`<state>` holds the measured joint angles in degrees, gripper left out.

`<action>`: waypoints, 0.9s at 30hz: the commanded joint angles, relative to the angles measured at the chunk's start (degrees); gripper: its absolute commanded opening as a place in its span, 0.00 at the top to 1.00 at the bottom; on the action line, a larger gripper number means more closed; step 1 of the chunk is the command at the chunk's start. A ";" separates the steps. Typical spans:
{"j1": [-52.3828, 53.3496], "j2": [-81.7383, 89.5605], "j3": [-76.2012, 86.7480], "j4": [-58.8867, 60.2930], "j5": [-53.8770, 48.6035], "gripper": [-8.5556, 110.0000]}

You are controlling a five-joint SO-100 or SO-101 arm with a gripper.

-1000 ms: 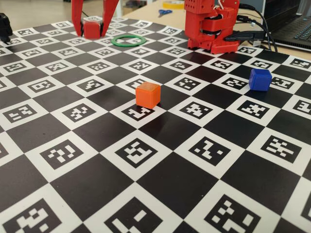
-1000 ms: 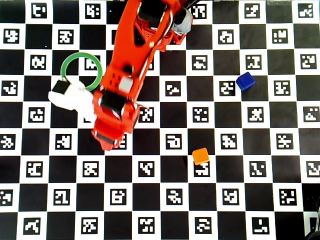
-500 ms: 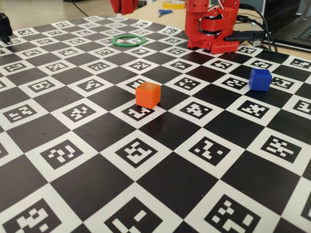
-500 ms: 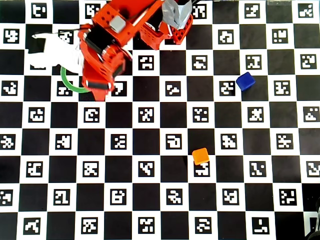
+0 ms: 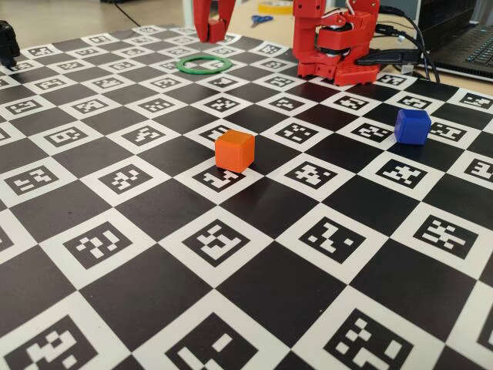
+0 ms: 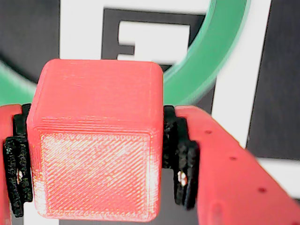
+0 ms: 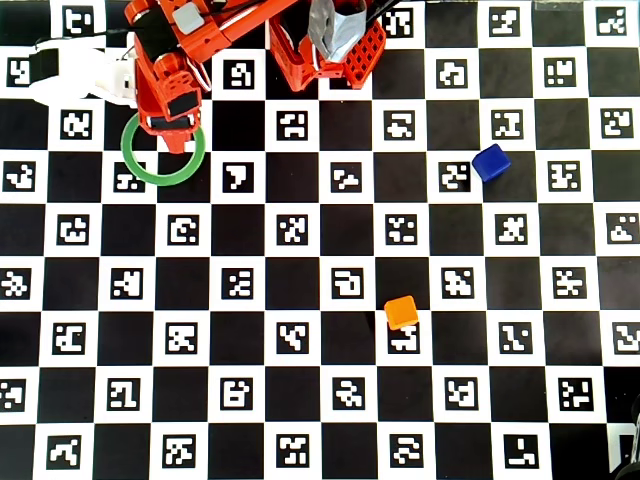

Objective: Grab the red cube then put it in the green circle then put the blue cube on top and finally the orange cube on top

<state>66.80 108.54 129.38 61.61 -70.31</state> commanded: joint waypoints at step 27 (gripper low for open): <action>-0.62 -5.27 6.24 -19.25 3.25 0.87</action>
<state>67.06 102.57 135.79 43.42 -67.32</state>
